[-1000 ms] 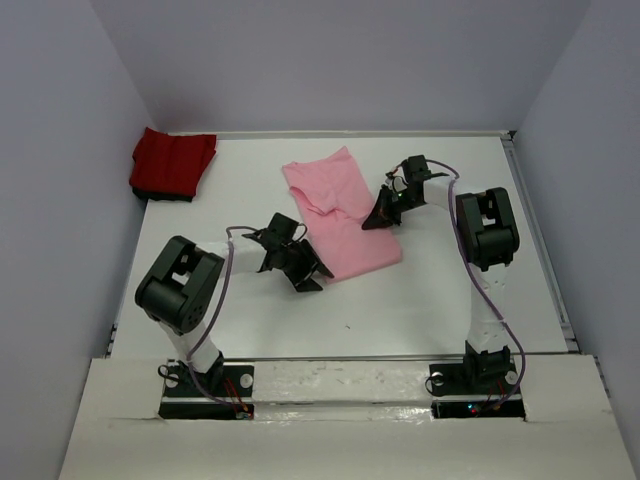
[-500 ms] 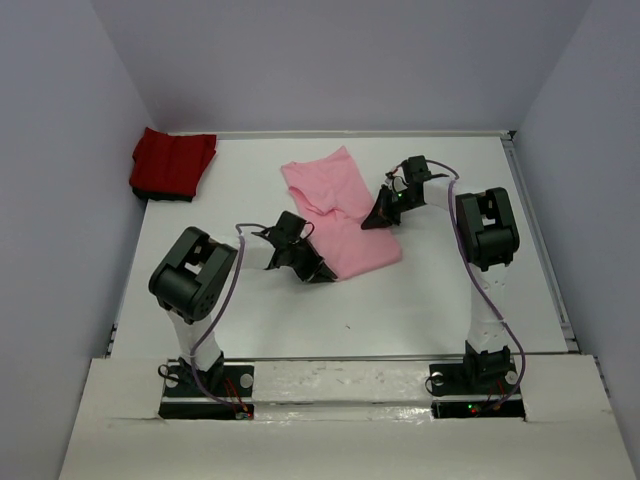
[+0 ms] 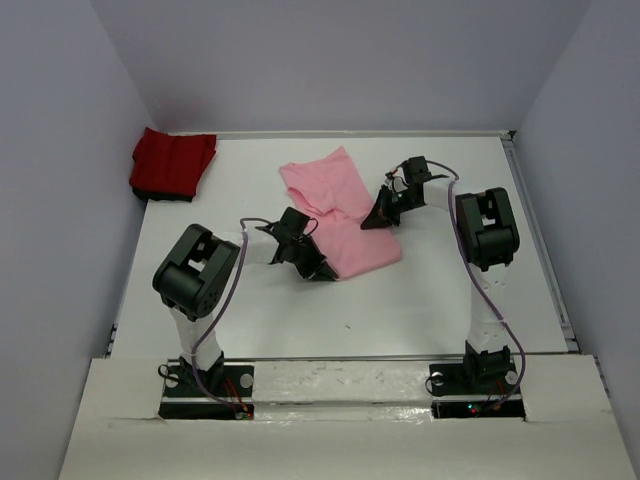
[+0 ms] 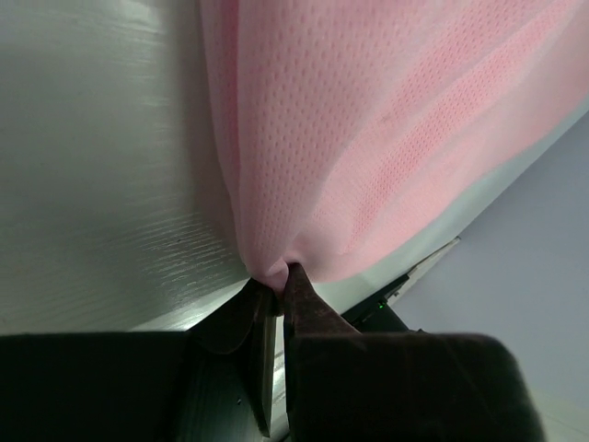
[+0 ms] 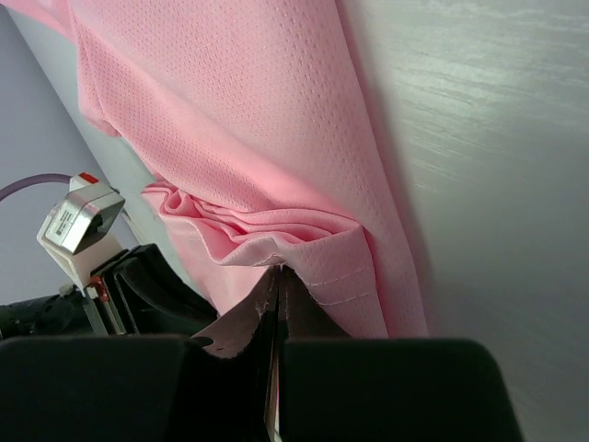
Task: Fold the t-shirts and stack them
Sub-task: Fold the folded rectangular tshirt in 1/3 of the way, then grab one side of the 2/3 rectangular tshirt with both arms
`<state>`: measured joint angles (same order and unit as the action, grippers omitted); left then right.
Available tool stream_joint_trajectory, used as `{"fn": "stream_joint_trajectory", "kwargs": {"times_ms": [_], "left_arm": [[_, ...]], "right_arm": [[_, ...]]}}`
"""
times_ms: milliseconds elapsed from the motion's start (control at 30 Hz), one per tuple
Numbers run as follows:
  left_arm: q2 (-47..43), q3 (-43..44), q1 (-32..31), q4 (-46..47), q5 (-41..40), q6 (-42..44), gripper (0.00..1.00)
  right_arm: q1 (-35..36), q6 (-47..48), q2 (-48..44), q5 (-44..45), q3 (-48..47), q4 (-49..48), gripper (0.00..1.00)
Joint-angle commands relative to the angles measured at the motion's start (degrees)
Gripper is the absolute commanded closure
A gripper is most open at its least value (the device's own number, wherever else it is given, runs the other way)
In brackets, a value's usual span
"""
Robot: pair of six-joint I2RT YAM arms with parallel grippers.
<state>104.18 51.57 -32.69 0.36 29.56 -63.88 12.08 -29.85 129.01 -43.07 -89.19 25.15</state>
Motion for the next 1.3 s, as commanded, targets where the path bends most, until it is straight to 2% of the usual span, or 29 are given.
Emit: {"fn": "stream_joint_trajectory", "kwargs": {"times_ms": [0, 133, 433, 667, 833, 867, 967, 1267], "left_arm": [[1.5, 2.7, 0.2, -5.8, -1.4, 4.4, 0.89], [2.8, 5.2, 1.5, -10.5, -2.0, 8.0, 0.93], [4.5, 8.2, 5.3, -15.1, -2.0, 14.0, 0.93], [5.8, 9.8, 8.2, -17.5, -2.0, 17.9, 0.93], [6.6, 10.5, 8.4, -17.2, -1.3, 18.4, 0.93], [6.7, 10.5, 8.3, -17.0, -1.0, 18.4, 0.93], [7.1, 10.5, 8.3, -16.4, -0.4, 18.2, 0.93], [8.8, 12.7, 8.2, -16.3, 0.5, 18.5, 0.93]], "right_arm": [[0.6, 0.7, -1.4, 4.6, 0.9, -0.5, 1.00], [-0.5, 1.0, -2.8, 5.9, 2.5, -0.4, 1.00], [-3.0, 2.4, -6.0, 8.9, 7.2, -0.5, 1.00], [-3.6, 2.8, -6.1, 5.6, 7.9, -1.2, 1.00], [-3.6, 2.6, -6.2, 1.0, 7.0, -3.5, 0.77], [-3.6, 2.4, -6.5, -0.7, 6.7, -4.1, 0.64], [-3.6, 2.2, -7.5, -3.9, 4.4, -5.9, 0.52], [-6.6, -0.4, -12.5, -5.8, -1.7, -3.8, 0.50]]}}
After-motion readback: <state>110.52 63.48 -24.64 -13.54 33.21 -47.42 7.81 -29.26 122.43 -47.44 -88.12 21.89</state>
